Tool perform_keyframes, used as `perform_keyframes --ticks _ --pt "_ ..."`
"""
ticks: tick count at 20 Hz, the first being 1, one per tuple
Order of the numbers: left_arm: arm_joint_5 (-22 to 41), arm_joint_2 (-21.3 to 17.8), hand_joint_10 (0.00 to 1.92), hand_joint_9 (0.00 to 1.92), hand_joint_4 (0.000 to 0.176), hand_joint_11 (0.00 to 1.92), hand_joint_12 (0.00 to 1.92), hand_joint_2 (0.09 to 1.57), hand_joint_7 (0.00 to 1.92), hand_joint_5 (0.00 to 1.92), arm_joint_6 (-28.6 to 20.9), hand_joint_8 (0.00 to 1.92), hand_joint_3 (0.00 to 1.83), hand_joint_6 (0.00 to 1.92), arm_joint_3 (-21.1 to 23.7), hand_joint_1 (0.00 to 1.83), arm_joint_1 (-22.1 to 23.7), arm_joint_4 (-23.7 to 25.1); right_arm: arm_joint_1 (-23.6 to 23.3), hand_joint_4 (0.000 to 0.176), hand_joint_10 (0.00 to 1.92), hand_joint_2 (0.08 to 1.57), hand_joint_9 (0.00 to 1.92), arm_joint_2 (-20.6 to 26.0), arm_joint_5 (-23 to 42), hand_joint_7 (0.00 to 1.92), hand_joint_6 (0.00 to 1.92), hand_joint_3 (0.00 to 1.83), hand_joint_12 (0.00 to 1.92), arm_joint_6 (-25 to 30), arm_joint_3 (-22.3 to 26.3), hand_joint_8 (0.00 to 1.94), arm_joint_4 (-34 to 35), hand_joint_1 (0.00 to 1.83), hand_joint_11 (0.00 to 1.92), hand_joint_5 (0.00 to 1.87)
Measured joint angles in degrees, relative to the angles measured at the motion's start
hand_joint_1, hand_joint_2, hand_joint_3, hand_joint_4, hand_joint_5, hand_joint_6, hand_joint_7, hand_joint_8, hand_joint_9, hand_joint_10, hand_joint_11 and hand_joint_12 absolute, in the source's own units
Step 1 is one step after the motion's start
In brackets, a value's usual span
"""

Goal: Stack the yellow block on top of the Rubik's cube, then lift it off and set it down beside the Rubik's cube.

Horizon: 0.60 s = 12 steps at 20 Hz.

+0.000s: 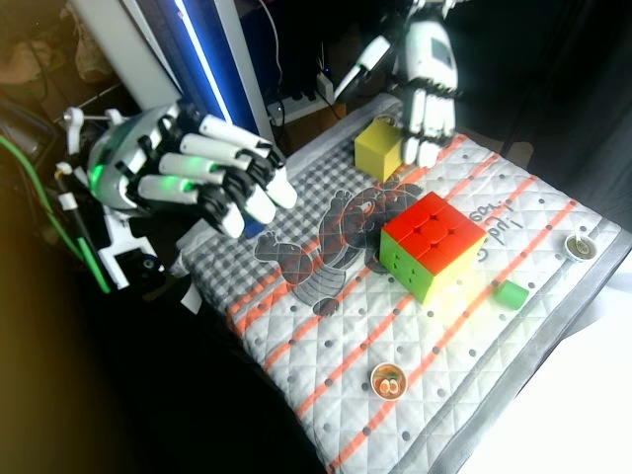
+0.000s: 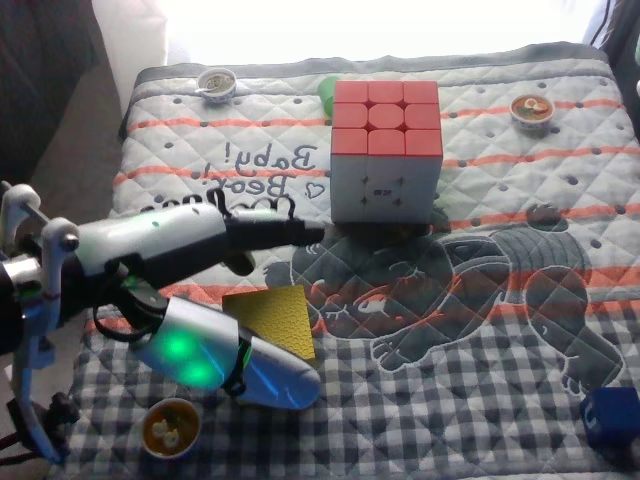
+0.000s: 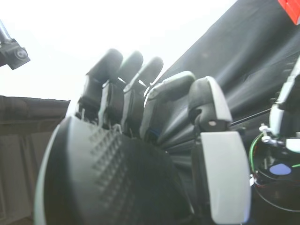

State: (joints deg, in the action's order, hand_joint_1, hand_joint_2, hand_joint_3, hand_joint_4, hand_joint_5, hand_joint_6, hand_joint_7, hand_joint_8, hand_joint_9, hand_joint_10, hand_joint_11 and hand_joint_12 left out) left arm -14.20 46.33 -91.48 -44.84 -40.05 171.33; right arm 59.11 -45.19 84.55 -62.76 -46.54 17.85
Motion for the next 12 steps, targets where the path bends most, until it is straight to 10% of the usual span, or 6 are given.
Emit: perform_keyframes --ticks 4,5,8,10,12 --pt "3.8 1.7 0.01 0.11 0.006 0.0 0.79 0.77 0.17 0.22 0.2 0.0 0.01 0.0 -1.4 0.63 -0.3 0.1 0.0 0.0 1.2 1.34 0.53 0.0 -0.1 0.48 1.58 0.0 1.74 1.1 -0.2 1.05 -0.2 0.97 0.4 0.58" --pt "4.9 2.6 0.01 0.07 0.042 0.0 0.63 0.78 0.14 0.18 0.2 0.01 0.01 0.0 -2.3 0.62 -0.3 0.1 0.0 0.0 1.22 1.34 0.53 0.0 -0.1 0.5 1.57 0.0 1.75 1.1 -0.2 1.04 -0.2 0.99 0.43 0.59" --pt "6.6 4.0 0.01 0.06 0.065 0.0 0.38 0.8 0.15 0.17 0.6 0.0 0.01 0.0 -3.9 0.66 -0.3 0.2 0.0 0.0 1.29 1.34 0.58 0.0 -0.1 0.54 1.57 0.0 1.75 1.5 -0.6 1.11 -0.3 1.01 0.51 0.6" --pt "6.6 4.5 0.03 0.14 0.015 0.0 0.67 0.89 0.24 0.28 1.2 0.02 0.02 0.02 -4.4 0.75 -0.3 0.2 0.0 0.0 1.31 1.34 0.63 0.0 0.0 0.6 1.58 0.0 1.77 1.5 -0.6 1.14 -0.4 1.0 0.54 0.59" --pt "6.6 4.8 0.04 0.23 0.0 0.0 0.93 1.08 0.4 0.56 2.1 0.03 0.02 0.05 -4.5 0.84 -0.2 0.2 0.0 0.0 1.27 1.33 0.72 0.0 0.0 0.7 1.55 0.0 1.75 2.1 -0.6 1.11 -0.9 1.01 0.61 0.61"
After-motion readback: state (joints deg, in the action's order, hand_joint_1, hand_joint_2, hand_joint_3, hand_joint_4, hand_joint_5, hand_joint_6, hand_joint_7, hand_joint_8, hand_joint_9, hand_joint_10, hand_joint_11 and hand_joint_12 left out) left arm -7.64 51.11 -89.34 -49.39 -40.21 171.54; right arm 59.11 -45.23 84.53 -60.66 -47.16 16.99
